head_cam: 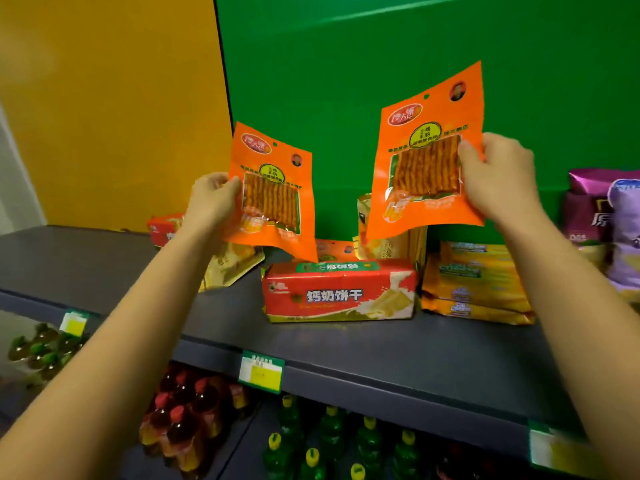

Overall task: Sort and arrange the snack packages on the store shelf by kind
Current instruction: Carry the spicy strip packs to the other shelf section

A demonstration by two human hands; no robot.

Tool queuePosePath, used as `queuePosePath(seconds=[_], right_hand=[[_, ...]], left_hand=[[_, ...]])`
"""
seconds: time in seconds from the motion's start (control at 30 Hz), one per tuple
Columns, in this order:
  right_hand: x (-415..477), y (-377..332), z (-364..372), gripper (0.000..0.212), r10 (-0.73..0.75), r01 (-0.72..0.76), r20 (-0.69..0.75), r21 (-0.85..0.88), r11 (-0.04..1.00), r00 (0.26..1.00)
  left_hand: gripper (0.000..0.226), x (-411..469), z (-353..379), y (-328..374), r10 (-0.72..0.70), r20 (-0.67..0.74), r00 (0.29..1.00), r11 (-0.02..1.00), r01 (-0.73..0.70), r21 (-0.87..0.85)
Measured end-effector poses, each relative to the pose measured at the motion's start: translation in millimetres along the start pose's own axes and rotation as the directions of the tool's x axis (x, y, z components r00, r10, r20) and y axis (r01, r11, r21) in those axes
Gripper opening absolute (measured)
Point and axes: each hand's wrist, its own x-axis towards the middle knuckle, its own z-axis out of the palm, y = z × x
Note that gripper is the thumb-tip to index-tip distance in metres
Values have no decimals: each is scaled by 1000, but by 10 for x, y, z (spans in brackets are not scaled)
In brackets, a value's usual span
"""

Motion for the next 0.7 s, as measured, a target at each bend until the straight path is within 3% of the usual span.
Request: queuePosePath(seconds=[0.17, 0.3, 0.47, 0.7], right_hand=[[184, -74, 307, 34, -4, 4, 6, 1, 1000, 1000], [270, -103, 568, 32, -35, 36, 28, -54, 998, 999], [375, -168, 726, 38, -16, 18, 33, -61, 998, 999], [329, -308, 1025, 35, 81, -60, 195, -109, 992, 977]], left_hand=[[19, 450, 279, -223, -62, 64, 996, 998, 63, -7], [29, 756, 457, -494, -101, 122, 987, 995, 101, 2], [32, 983, 666, -832, -134, 260, 956, 991, 134, 16], [34, 995, 871, -1268, -243, 423, 873, 970, 228, 86]])
